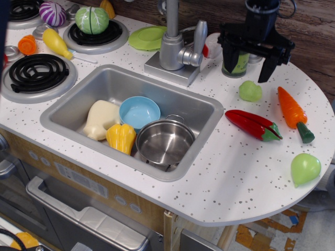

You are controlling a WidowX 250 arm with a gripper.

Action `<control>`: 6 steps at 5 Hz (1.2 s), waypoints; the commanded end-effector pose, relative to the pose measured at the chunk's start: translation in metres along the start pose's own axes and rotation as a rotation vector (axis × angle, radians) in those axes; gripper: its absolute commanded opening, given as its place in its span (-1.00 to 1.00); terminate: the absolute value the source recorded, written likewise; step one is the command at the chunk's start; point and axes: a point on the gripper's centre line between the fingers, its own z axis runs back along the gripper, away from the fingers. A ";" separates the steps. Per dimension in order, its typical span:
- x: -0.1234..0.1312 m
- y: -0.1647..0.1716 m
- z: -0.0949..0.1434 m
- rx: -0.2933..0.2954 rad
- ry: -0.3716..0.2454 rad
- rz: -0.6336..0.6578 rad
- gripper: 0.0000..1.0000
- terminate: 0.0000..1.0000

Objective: Put broccoli in pot or pan

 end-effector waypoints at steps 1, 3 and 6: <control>0.030 0.005 -0.007 -0.017 -0.098 -0.030 1.00 -1.00; 0.035 -0.001 -0.026 -0.059 -0.115 -0.068 1.00 -1.00; 0.033 -0.002 -0.032 -0.062 -0.106 -0.058 -1.00 -1.00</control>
